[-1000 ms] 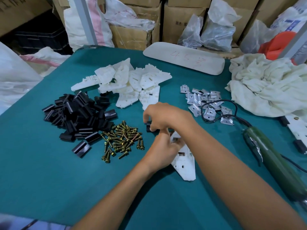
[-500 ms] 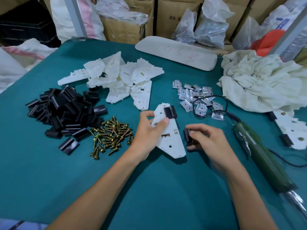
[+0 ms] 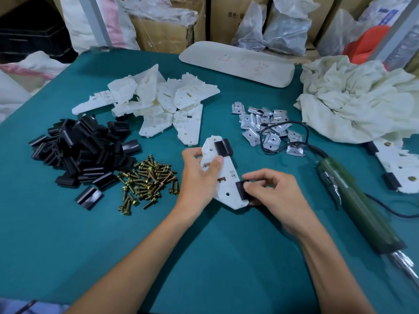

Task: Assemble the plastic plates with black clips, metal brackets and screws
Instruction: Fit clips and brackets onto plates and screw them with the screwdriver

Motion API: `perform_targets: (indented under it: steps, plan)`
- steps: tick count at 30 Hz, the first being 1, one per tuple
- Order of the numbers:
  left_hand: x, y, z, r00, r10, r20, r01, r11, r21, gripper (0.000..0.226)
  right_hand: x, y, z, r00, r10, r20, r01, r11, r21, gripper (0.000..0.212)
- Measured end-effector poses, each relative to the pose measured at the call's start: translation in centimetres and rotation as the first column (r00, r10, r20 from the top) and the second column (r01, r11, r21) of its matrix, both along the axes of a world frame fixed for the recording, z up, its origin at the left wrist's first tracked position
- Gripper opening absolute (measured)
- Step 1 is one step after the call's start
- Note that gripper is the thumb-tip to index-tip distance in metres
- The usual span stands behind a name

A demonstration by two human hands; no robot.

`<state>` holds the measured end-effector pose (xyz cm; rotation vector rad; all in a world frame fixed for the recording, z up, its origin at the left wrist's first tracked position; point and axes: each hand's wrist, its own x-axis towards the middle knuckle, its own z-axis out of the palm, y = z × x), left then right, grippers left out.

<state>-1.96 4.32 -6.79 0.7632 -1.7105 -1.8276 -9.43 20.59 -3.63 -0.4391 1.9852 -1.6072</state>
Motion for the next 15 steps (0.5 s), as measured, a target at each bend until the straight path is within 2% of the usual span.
perform_targets:
  steps: [4, 8, 11, 15]
  plan:
    - [0.1, 0.2, 0.0, 1.0, 0.014, 0.023, -0.012, 0.997, -0.079, 0.028, 0.2, -0.2, -0.4, 0.99, 0.037, -0.138, -0.027, 0.997, 0.072, 0.016]
    - [0.2, 0.1, 0.2, 0.999, -0.016, 0.04, 0.019, 0.998, -0.066, 0.029, 0.1, -0.2, -0.5, 0.992, 0.039, -0.119, -0.034, 0.998, 0.043, 0.021]
    - [0.6, 0.2, 0.7, 0.994, -0.098, 0.058, 0.101, 0.993, -0.063, 0.033, -0.2, -0.2, -0.7, 0.989, 0.042, -0.139, -0.035, 0.998, 0.052, 0.028]
    - [1.3, 1.7, 1.3, 0.961, -0.209, 0.182, 0.248, 0.941, -0.228, 0.036, -0.6, -0.3, -1.0, 0.974, -0.074, -0.213, 0.093, 0.992, 0.081, 0.032]
